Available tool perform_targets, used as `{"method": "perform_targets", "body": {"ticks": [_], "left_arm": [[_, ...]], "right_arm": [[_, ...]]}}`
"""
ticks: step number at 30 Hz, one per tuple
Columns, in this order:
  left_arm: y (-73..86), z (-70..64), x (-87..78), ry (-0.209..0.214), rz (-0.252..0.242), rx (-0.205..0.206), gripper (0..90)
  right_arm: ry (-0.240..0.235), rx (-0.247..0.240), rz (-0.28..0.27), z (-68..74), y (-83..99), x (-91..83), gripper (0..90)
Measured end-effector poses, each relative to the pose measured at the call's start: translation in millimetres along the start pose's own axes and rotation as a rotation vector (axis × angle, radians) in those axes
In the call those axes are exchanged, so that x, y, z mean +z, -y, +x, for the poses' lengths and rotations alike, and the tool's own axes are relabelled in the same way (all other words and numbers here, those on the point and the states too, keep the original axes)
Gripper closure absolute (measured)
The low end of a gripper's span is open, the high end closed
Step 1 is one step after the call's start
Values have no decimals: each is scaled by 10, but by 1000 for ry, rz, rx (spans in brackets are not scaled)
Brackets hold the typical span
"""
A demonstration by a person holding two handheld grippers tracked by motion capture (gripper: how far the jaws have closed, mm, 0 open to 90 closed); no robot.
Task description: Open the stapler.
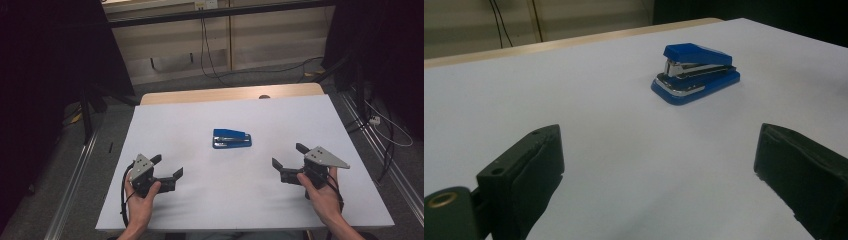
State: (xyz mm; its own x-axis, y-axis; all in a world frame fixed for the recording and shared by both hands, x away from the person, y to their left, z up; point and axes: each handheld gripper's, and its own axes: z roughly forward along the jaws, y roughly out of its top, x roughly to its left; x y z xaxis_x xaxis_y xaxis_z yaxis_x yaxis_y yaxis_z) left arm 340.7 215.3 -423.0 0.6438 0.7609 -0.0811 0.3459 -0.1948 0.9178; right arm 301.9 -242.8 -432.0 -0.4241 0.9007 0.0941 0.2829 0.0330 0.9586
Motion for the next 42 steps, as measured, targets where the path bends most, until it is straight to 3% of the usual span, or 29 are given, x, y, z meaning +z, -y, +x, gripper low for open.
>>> {"method": "perform_targets", "body": {"ticks": [1, 3, 7, 12, 16, 19, 23, 26, 30, 32, 35, 42], "left_arm": [[-6, 2, 17, 9, 4, -18, 61], [-17, -20, 44, -14, 12, 3, 61], [-57, -34, 86, 20, 0, 31, 60], [-64, -35, 156, 10, 1, 60, 60], [-87, -42, 221, 11, -8, 64, 61], [-126, -57, 275, 34, -8, 47, 67], [-157, -121, 346, 55, 5, 42, 83], [-210, -165, 397, 51, -1, 71, 80], [-264, -190, 450, 62, -10, 78, 76], [-286, -180, 479, 93, -8, 45, 70], [-333, -153, 517, 51, -20, 93, 55], [-396, -144, 678, 43, -4, 104, 55]], "right_arm": [[-2, 1, 2, 8, -12, 23, 23], [-9, -4, 7, 28, -35, 68, 25], [-19, -18, 14, 71, -68, 133, 26], [-45, -38, 8, 121, -119, 190, 20], [-57, -69, 15, 174, -131, 285, 16], [-60, -75, 14, 209, -142, 342, 17], [-80, -74, 0, 222, -266, 359, 13], [-97, -74, -25, 231, -367, 366, 3], [-127, -81, -38, 271, -381, 441, 2], [-161, -85, -27, 291, -361, 489, 3], [-174, -82, -25, 327, -352, 553, 6], [-201, -82, -9, 382, -359, 704, 22]]}}
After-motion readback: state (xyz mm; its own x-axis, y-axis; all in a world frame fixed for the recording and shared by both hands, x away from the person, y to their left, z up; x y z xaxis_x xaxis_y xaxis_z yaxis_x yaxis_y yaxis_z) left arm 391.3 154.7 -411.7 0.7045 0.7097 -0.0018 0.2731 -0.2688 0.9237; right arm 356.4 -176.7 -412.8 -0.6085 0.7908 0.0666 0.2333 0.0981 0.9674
